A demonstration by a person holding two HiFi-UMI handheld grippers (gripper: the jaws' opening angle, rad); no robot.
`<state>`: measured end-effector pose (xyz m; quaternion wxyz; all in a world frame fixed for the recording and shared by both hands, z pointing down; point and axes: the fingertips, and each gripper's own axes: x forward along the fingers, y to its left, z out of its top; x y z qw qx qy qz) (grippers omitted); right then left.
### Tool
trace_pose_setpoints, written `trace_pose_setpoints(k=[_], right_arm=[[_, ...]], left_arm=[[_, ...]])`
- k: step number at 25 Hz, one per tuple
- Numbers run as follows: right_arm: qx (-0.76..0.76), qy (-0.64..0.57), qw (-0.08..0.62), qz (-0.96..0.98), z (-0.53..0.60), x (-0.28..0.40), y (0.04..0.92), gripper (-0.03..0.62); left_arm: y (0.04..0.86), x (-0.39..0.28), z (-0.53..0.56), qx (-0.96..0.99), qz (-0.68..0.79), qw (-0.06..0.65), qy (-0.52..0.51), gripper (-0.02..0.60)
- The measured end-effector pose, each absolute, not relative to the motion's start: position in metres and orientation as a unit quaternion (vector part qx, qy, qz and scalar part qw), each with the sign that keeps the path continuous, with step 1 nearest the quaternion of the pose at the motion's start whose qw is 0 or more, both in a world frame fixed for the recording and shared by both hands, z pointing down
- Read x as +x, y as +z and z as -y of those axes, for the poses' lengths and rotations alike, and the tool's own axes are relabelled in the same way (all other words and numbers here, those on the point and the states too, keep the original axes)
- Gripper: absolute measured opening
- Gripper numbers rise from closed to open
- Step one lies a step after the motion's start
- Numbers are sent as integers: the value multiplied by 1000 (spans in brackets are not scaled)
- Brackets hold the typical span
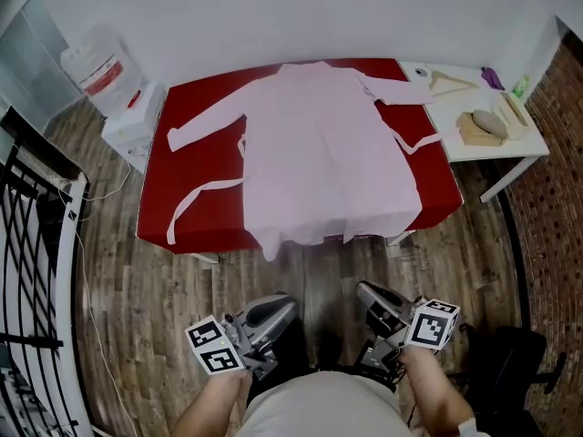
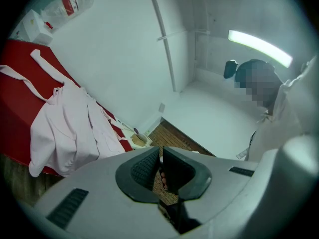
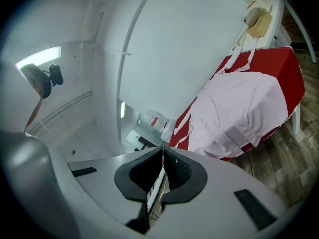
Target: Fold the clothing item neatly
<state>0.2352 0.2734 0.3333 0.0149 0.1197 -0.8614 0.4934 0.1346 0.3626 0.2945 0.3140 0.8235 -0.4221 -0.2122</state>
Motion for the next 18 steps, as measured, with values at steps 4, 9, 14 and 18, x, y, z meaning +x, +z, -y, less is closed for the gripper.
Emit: trace_pose_setpoints(k=[4,9,14,18], right_arm=[[134,491,10,861,-251,204,331,14],[156,489,3,858,-219,164,327,14],[183,477,5,860,-196,132,325,14],[206,475,1,855,-183,115,326,14]], left_arm=[[298,100,-336,828,407,322,-211,3],[297,56,-299,838,381,332,-206,3],[298,20,-274,847,355,342,-198,3],[301,-3,-260,851,338,350,-195,3]])
